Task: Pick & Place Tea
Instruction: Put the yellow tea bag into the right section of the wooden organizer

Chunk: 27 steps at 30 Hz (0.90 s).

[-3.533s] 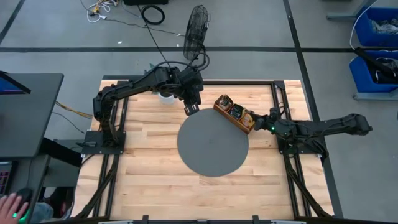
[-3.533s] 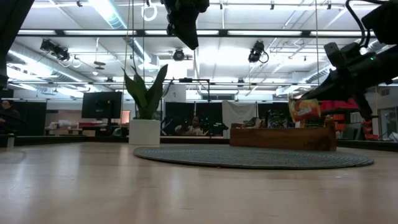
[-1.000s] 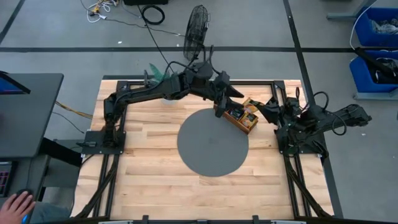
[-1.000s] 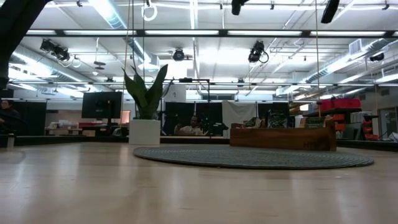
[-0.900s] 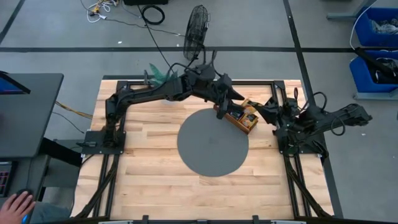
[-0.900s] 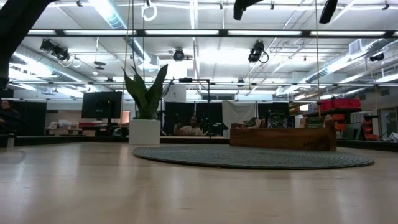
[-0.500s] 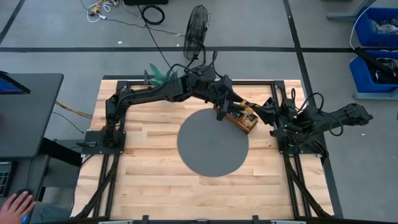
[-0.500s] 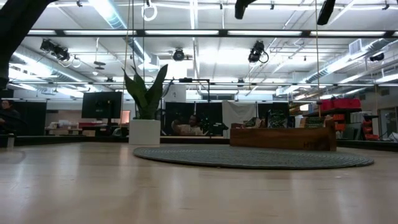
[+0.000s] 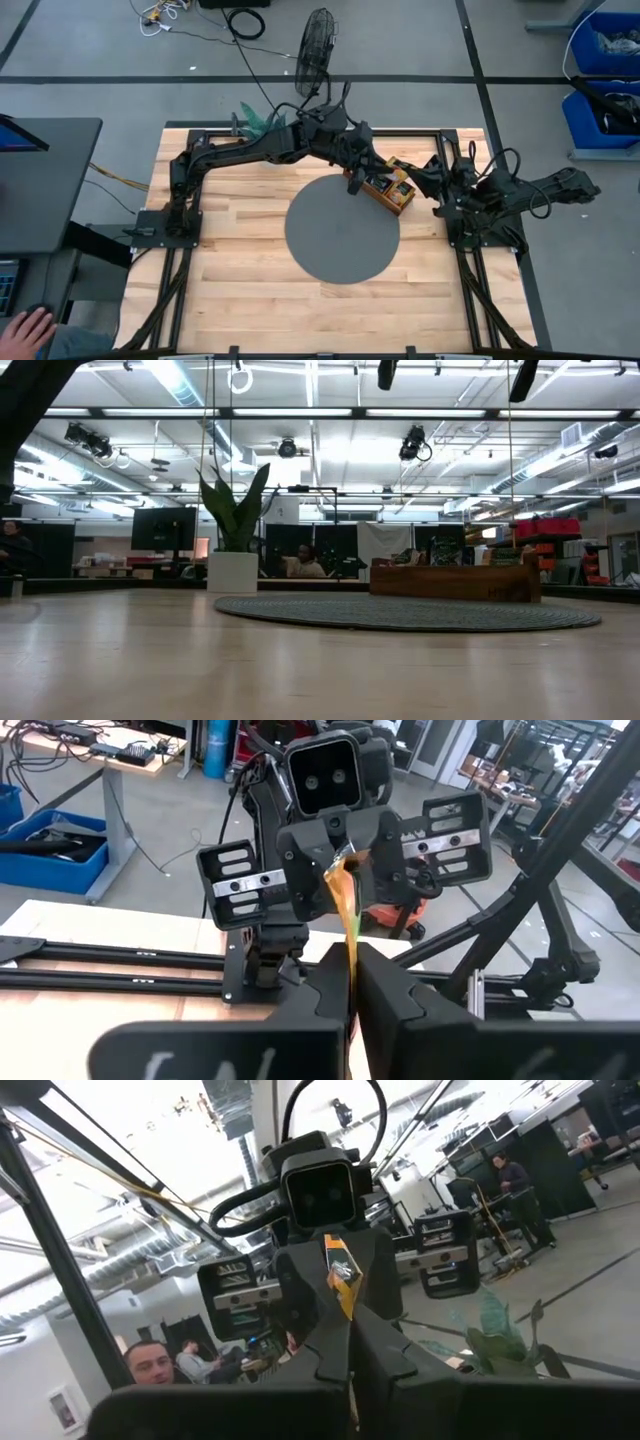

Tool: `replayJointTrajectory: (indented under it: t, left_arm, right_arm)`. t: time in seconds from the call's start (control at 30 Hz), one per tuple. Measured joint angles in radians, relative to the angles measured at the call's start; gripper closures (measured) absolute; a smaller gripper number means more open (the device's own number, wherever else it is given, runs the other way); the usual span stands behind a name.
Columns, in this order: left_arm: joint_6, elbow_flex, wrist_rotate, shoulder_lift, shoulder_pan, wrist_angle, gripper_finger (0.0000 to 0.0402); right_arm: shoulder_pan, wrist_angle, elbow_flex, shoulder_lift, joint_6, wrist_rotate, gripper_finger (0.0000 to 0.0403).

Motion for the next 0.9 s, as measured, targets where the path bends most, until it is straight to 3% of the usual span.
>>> replayJointTrajectory:
  t: [0.13, 0.4, 0.47, 0.6, 0.73, 0.9]
  left_arm:
    - [0.007, 0.0, 0.0, 0.0, 0.005, -0.019, 0.0395]
    - [0.022, 0.0, 0.0, 0.0, 0.016, -0.056, 0.0396]
    - [0.035, 0.0, 0.0, 0.0, 0.02, -0.099, 0.0396]
    - [0.062, 0.0, 0.004, 0.0, 0.024, -0.213, 0.0397]
    - [0.096, 0.0, 0.006, 0.0, 0.024, -0.267, 0.0395]
    - [0.106, 0.0, 0.008, 0.0, 0.024, -0.249, 0.0397]
  right_arm:
    - [0.0, -0.007, 0.0, 0.0, -0.003, -0.001, 0.0369]
    - [0.0, -0.032, 0.001, -0.002, 0.016, -0.016, 0.0249]
    - [0.001, -0.106, 0.033, -0.013, 0.0, -0.016, 0.0221]
    - [-0.001, -0.521, 0.243, -0.017, -0.035, -0.018, 0.0186]
    - [-0.029, -0.97, 0.507, 0.102, -0.052, -0.05, 0.0178]
    - [-0.115, -1.238, 0.755, 0.285, -0.093, -0.175, 0.0179]
